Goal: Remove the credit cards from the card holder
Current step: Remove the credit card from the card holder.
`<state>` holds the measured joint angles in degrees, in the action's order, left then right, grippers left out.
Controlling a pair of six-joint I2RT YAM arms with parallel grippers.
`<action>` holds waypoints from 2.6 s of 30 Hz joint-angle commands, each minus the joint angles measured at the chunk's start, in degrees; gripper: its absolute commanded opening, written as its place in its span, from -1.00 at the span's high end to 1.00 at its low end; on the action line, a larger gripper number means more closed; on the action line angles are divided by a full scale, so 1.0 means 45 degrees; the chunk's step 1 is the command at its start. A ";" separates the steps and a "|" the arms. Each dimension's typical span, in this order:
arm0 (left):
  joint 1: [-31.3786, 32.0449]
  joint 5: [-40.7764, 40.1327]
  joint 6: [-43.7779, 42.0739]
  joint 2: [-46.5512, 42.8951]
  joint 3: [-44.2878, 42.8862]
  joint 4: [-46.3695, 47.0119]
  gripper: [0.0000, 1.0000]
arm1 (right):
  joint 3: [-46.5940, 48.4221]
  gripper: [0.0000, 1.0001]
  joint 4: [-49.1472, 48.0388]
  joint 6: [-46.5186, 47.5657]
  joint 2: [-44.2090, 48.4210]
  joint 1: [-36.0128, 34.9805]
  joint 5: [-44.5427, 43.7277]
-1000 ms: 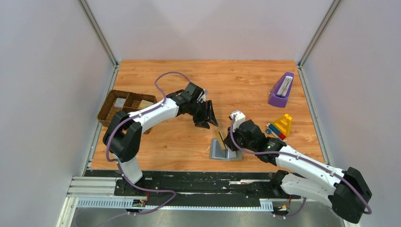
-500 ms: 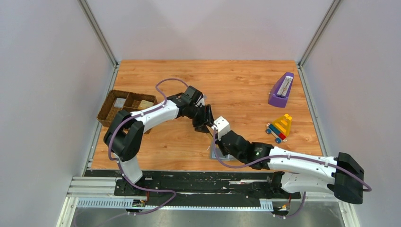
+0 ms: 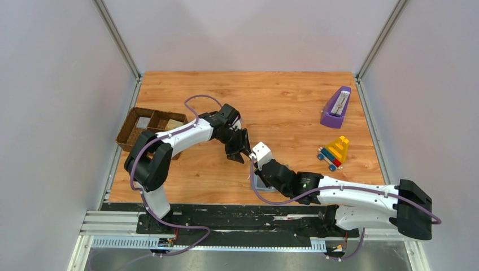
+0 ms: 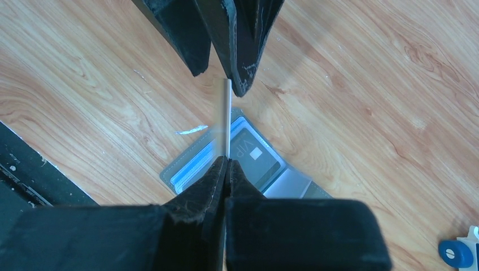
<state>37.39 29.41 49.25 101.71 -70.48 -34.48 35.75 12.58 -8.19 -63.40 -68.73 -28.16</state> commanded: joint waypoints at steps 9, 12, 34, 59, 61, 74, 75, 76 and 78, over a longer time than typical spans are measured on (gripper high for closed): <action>-0.0562 0.0598 -0.0032 0.0156 -0.0335 -0.0599 -0.21 | 0.0057 1.00 -0.0916 0.1032 0.0014 -0.0313 -0.0212; -0.0564 0.1128 0.0341 0.0228 -0.0122 -0.0291 -0.23 | 0.0155 1.00 -0.0957 0.1235 -0.0244 -0.0493 -0.0428; -0.0541 0.2451 0.1459 0.0265 0.1252 0.0579 -0.01 | 0.0259 1.00 -0.1545 0.1312 -0.1329 -0.1076 -0.0852; -0.0549 0.2517 -0.0526 -0.2176 0.2395 0.5450 1.00 | -0.0466 -0.07 -0.0138 -0.3519 0.2738 0.1628 0.2788; -0.0554 0.2316 -0.1269 -0.2984 0.2536 0.5772 1.00 | -0.0636 -0.23 -0.0118 -0.3677 0.3320 0.2617 0.4064; -0.0544 0.2544 -0.2905 -0.4756 0.2615 0.5452 1.00 | -0.0667 -0.90 -0.0057 -0.3422 0.4577 0.4254 0.6642; -0.0539 0.2702 -0.3086 -0.4743 0.2595 0.5434 1.00 | -0.0618 -0.88 -0.0002 -0.3433 0.4574 0.4262 0.6602; -0.0546 0.2893 -0.3197 -0.4737 0.2537 0.5313 1.00 | -0.0534 -0.86 0.0083 -0.3454 0.4544 0.4278 0.6631; -0.0554 0.2688 -0.3454 -0.4837 0.2537 0.4956 1.00 | -0.0293 -0.83 0.0357 -0.3575 0.4495 0.4320 0.6672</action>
<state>34.87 40.12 37.39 81.95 -58.85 -12.12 32.69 13.32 -22.87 -43.29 -49.76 0.80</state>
